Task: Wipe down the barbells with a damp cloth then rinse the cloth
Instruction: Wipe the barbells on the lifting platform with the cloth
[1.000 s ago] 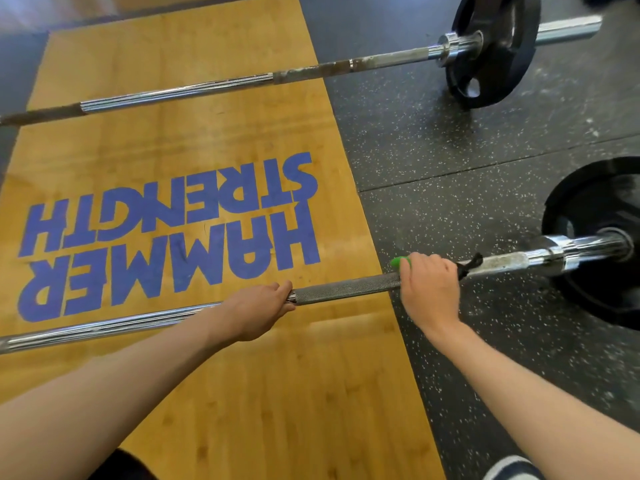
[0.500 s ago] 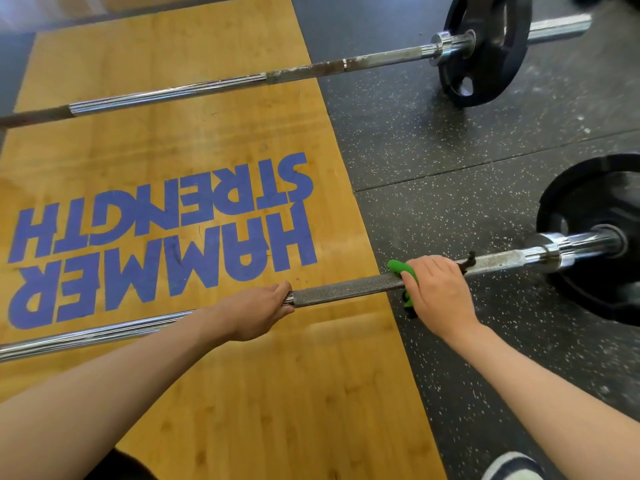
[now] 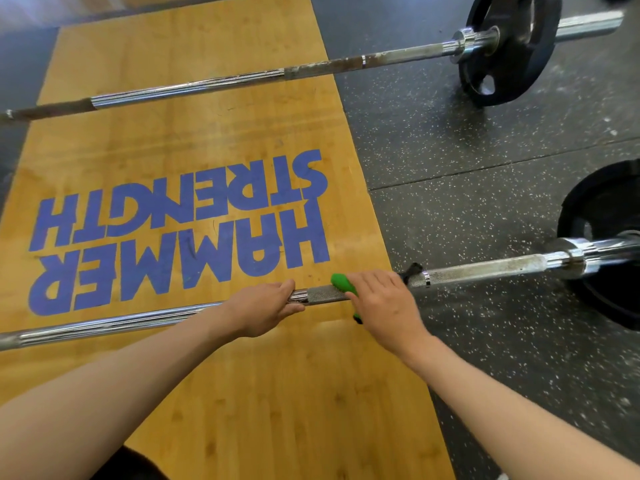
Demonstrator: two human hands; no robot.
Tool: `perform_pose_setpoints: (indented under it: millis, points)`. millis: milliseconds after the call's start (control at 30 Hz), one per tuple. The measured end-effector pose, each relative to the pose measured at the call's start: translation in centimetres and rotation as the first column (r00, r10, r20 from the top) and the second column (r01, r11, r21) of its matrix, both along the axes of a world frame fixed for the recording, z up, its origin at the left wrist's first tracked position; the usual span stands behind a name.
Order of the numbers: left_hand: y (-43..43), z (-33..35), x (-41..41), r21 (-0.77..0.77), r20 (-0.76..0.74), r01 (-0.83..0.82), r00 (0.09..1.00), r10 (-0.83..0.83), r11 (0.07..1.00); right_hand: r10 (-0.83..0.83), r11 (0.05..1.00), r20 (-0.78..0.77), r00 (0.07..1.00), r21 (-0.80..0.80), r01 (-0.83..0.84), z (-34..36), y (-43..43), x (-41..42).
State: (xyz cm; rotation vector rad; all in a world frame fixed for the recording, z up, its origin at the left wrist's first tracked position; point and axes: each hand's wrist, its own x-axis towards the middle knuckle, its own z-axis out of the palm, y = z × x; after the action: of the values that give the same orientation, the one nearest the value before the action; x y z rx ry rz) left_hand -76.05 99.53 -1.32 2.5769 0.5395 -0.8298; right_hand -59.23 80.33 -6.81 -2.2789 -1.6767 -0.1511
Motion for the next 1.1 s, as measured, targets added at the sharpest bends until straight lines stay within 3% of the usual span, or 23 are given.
perform_pose_setpoints:
  millis: [100,200,267,333,433,533,700,800,867,1033,1100]
  points:
    - [0.0,-0.2,-0.1,0.03,0.0,0.008,1.0,-0.008,1.0,-0.023,1.0,0.005,1.0,-0.006,0.023,0.1,-3.3,4.4]
    - [-0.1,-0.3,-0.3,0.094,0.018,0.025,0.999,-0.027,0.995,-0.264,0.965,-0.033,0.964,-0.009,0.264,0.2,-3.4,5.1]
    - [0.0,-0.2,-0.5,0.068,0.024,-0.003,1.0,0.002,0.998,-0.475,0.88,-0.045,0.879,-0.037,0.473,0.4,-0.8,3.5]
    - [0.1,-0.1,-0.7,0.048,0.021,-0.027,0.999,0.026,0.998,-0.583,0.812,-0.069,0.81,-0.1,0.575,0.7,2.1,1.5]
    - [0.0,-0.1,-1.1,0.093,0.02,-0.012,1.0,0.01,0.996,-0.545,0.83,-0.102,0.832,-0.205,0.519,1.4,4.7,-1.3]
    - [0.1,-0.1,-1.3,0.112,0.004,-0.006,1.0,0.005,0.994,-0.433,0.898,-0.107,0.895,-0.139,0.417,1.8,6.4,-4.7]
    - [0.2,0.2,-1.1,0.028,-0.051,-0.01,0.999,0.011,1.0,-0.067,0.998,-0.101,0.993,-0.019,0.066,0.2,4.0,-6.1]
    - [0.3,0.2,-1.0,0.023,-0.056,0.011,0.998,-0.009,1.0,0.117,0.993,0.017,0.993,0.003,-0.117,-0.4,0.9,-2.1]
    - [0.3,0.2,-1.0,0.02,-0.056,0.012,0.998,-0.01,1.0,0.086,0.996,0.029,0.996,-0.028,-0.085,-0.3,-1.4,1.1]
    - [0.4,0.0,-1.2,0.004,-0.031,-0.013,0.999,0.013,1.0,-0.328,0.941,0.0,0.945,-0.093,0.327,0.9,-0.4,2.1]
    - [0.6,-0.2,-1.4,0.01,-0.022,-0.019,1.0,0.019,1.0,-0.42,0.9,-0.043,0.906,-0.144,0.411,1.1,2.5,-0.3]
